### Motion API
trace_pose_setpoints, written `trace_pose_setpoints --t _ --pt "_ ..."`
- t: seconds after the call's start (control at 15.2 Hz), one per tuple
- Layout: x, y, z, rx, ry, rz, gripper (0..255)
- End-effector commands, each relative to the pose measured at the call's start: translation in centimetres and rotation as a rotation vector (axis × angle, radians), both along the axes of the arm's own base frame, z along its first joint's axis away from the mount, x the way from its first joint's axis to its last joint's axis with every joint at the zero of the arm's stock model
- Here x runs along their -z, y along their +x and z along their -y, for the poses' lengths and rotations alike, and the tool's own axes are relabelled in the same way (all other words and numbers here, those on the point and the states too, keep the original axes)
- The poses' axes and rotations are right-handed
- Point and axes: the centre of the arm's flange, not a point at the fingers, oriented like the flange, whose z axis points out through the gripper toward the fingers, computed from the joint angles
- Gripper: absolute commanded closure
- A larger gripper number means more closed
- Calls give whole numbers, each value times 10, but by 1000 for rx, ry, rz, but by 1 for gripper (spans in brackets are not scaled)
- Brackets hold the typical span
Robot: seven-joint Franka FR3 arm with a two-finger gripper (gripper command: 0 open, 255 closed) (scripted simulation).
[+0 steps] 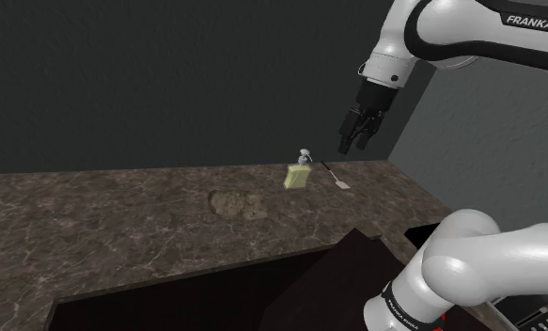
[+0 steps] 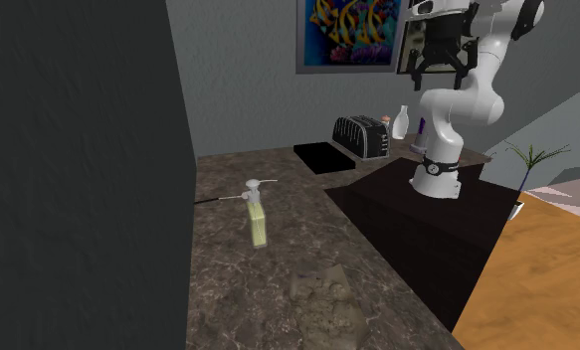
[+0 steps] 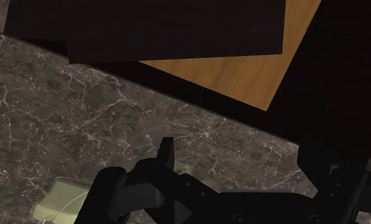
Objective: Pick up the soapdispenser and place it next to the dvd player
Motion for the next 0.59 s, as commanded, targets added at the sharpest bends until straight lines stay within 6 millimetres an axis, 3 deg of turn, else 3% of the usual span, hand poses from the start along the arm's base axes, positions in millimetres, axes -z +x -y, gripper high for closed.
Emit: trace_pose_setpoints --t 0.0,0.53 --pt "0 0 0 0 0 0 0" --pt "54 62 63 34 2 20 0"
